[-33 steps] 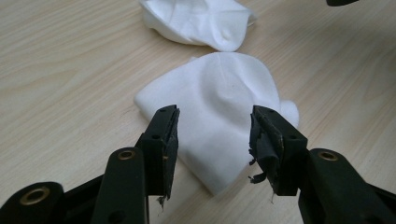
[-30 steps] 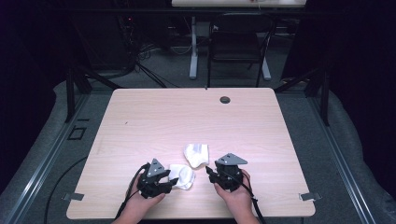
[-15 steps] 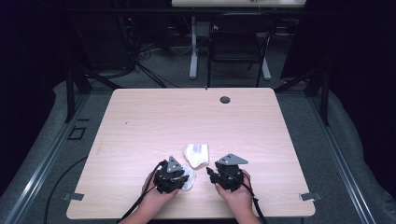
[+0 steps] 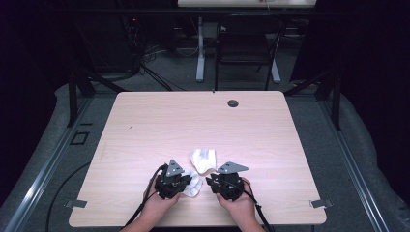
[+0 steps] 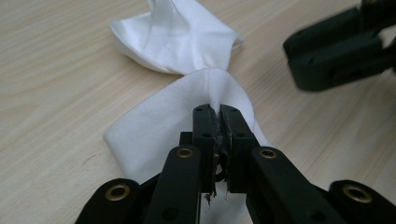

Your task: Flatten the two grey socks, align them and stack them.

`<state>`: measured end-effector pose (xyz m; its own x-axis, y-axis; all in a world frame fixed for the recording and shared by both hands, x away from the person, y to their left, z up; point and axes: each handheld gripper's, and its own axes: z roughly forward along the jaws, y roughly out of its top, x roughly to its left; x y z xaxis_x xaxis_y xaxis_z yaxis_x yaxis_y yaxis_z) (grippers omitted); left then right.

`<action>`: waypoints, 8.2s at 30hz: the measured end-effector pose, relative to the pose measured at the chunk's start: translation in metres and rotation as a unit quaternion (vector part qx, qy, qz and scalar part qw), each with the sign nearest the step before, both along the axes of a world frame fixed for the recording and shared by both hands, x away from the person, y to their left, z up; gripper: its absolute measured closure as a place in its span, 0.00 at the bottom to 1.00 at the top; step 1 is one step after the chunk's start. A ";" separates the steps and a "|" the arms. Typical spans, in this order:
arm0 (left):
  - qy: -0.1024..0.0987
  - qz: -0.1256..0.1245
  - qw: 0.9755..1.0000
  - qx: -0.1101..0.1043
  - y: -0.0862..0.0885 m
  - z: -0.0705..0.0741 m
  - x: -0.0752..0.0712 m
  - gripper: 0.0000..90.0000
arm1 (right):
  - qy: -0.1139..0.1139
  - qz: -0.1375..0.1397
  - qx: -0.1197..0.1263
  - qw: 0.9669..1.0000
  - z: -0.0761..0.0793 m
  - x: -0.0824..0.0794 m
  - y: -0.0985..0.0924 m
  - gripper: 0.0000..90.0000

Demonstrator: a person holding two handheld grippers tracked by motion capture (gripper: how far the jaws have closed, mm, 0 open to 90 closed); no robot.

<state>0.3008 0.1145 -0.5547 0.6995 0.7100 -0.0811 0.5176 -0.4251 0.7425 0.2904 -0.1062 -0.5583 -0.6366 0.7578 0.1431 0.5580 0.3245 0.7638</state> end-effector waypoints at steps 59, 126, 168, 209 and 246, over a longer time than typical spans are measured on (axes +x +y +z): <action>-0.025 0.023 0.999 -0.010 0.061 0.007 -0.013 0.71 | -0.008 0.030 -0.042 0.999 -0.019 -0.002 0.032 0.91; 0.024 0.018 0.999 -0.011 0.071 -0.007 -0.014 0.58 | -0.016 0.001 -0.139 0.990 -0.011 0.050 0.058 0.76; -0.003 0.029 0.999 -0.019 0.057 0.002 0.014 0.62 | 0.011 -0.102 0.044 0.994 0.002 0.039 -0.023 0.99; 0.038 0.035 0.998 0.037 0.007 -0.018 0.061 0.76 | 0.041 -0.126 -0.004 0.991 -0.007 0.040 -0.039 0.89; 0.043 0.036 0.998 0.020 0.034 -0.019 0.046 0.66 | -0.005 -0.056 -0.048 0.997 -0.017 0.045 -0.009 0.79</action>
